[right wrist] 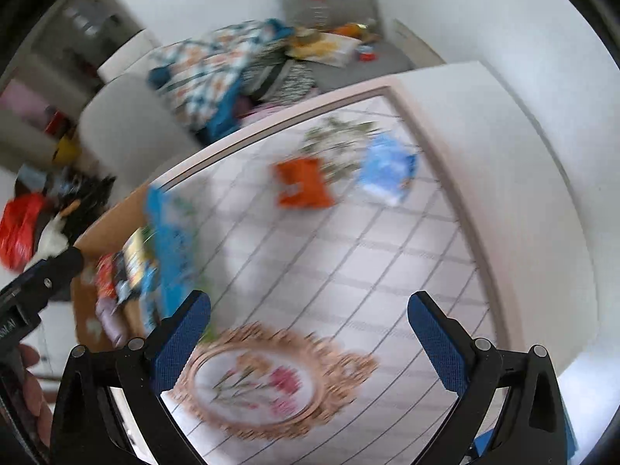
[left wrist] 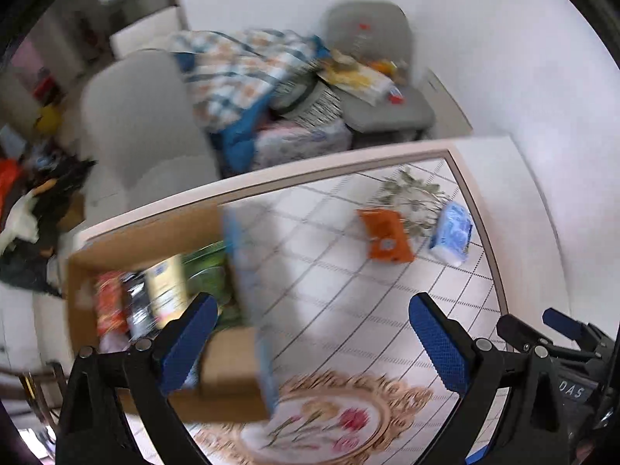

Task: Organize soft objects
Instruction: 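Grasp the orange bag with the left gripper while the right grasps the blue tissue pack, then carry both items into the box and open both grippers to drop them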

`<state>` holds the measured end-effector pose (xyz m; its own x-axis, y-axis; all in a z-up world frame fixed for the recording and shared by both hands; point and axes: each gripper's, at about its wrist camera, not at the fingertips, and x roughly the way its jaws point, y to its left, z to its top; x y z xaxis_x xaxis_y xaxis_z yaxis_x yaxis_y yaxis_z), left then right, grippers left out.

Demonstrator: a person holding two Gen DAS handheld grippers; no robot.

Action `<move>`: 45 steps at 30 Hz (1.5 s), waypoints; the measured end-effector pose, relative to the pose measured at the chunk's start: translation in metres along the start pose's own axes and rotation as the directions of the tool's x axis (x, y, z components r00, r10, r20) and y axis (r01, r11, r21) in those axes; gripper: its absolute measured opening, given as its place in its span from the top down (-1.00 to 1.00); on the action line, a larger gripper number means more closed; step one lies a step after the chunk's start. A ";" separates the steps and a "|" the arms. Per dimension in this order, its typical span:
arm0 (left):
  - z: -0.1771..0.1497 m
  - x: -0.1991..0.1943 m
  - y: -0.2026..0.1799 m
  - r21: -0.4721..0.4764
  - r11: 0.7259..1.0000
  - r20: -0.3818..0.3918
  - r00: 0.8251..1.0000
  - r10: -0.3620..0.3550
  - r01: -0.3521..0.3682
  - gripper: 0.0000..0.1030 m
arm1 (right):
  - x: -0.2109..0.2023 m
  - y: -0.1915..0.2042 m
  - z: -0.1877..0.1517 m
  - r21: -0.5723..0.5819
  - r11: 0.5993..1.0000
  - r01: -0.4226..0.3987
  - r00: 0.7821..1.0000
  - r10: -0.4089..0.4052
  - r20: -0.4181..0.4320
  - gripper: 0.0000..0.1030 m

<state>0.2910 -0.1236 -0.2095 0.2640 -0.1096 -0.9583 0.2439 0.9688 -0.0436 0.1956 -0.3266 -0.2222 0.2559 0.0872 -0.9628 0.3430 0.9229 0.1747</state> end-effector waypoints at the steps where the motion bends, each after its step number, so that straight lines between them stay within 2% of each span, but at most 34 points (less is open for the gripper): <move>1: 0.009 0.013 -0.008 0.010 1.000 -0.017 1.000 -0.009 0.009 -0.81 | 0.010 -0.011 0.012 0.014 1.000 -0.001 1.000 0.001 -0.017 -1.00; 4: 0.041 0.074 -0.037 0.035 0.999 -0.131 0.991 -0.026 0.031 -0.31 | 0.050 -0.042 0.052 0.069 0.997 -0.020 0.997 0.025 -0.073 -1.00; 5: 0.049 0.095 -0.045 0.035 0.998 -0.168 0.985 -0.038 0.044 -0.25 | 0.065 -0.051 0.064 0.089 0.996 -0.029 0.995 0.038 -0.094 -1.00; 8: 0.066 0.149 -0.060 0.017 0.998 -0.257 0.965 -0.053 0.060 -0.23 | 0.111 -0.069 0.091 0.142 0.989 -0.045 0.986 0.067 -0.153 -1.00; 10: 0.068 0.180 -0.069 0.007 0.998 -0.315 0.947 -0.060 0.066 -0.23 | 0.139 -0.077 0.103 0.163 0.986 -0.030 0.982 0.059 -0.180 -0.90; 14: 0.069 0.226 -0.080 0.012 0.998 -0.404 0.913 -0.057 0.068 -0.23 | 0.187 -0.090 0.123 0.211 0.977 -0.018 0.970 0.069 -0.235 -0.88; 17: 0.067 0.245 -0.081 0.003 0.998 -0.436 0.899 -0.049 0.056 -0.23 | 0.210 -0.092 0.131 0.225 0.974 -0.010 0.961 0.071 -0.267 -0.83; 18: 0.067 0.247 -0.080 -0.004 0.998 -0.436 0.898 -0.053 0.057 -0.22 | 0.216 -0.091 0.132 0.228 0.974 -0.007 0.958 0.072 -0.277 -0.83; 19: 0.067 0.248 -0.080 -0.010 0.998 -0.432 0.900 -0.060 0.061 -0.13 | 0.221 -0.091 0.134 0.229 0.973 -0.005 0.956 0.072 -0.284 -0.83; 20: 0.067 0.247 -0.079 -0.025 0.997 -0.428 0.901 -0.074 0.070 0.05 | 0.227 -0.091 0.135 0.230 0.973 -0.003 0.953 0.072 -0.293 -0.83; 23: 0.067 0.244 -0.081 -0.028 0.997 -0.414 0.908 -0.071 0.065 0.13 | 0.241 -0.088 0.135 0.235 0.972 0.022 0.946 0.055 -0.318 -0.77; 26: 0.065 0.240 -0.083 -0.027 0.998 -0.405 0.912 -0.067 0.062 0.21 | 0.246 -0.080 0.137 0.214 0.975 0.066 0.947 0.007 -0.320 -0.51; 28: 0.062 0.235 -0.083 -0.027 0.998 -0.397 0.916 -0.062 0.056 0.25 | 0.246 -0.076 0.137 0.199 0.976 0.087 0.946 -0.019 -0.322 -0.21; 31: 0.061 0.219 -0.080 -0.020 0.998 -0.371 0.926 -0.065 0.062 0.27 | 0.244 -0.067 0.136 0.176 0.979 0.103 0.948 -0.043 -0.314 0.01; 34: 0.060 0.194 -0.080 -0.022 0.996 -0.330 0.940 -0.090 0.088 0.27 | 0.234 -0.058 0.132 0.160 0.982 0.096 0.954 -0.045 -0.295 0.07; 38: 0.048 0.146 -0.066 -0.043 0.989 -0.265 0.952 -0.151 0.144 0.27 | 0.203 -0.038 0.118 0.127 0.991 0.041 0.968 -0.007 -0.252 0.08; 41: 0.027 0.095 -0.046 -0.062 0.980 -0.194 0.961 -0.199 0.190 0.27 | 0.170 -0.011 0.102 0.080 0.997 -0.013 0.975 0.031 -0.220 0.08; 45: -0.014 0.034 -0.007 -0.087 0.971 -0.121 0.965 -0.232 0.222 0.27 | 0.120 0.036 0.063 -0.007 0.995 -0.103 0.978 0.100 -0.184 0.08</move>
<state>0.2850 -0.1311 -0.2459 0.0858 -0.3036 -0.9489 0.2146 0.9357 -0.2800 0.2960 -0.3064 -0.3179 0.1177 0.2462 -0.9620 0.3086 0.9117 0.2711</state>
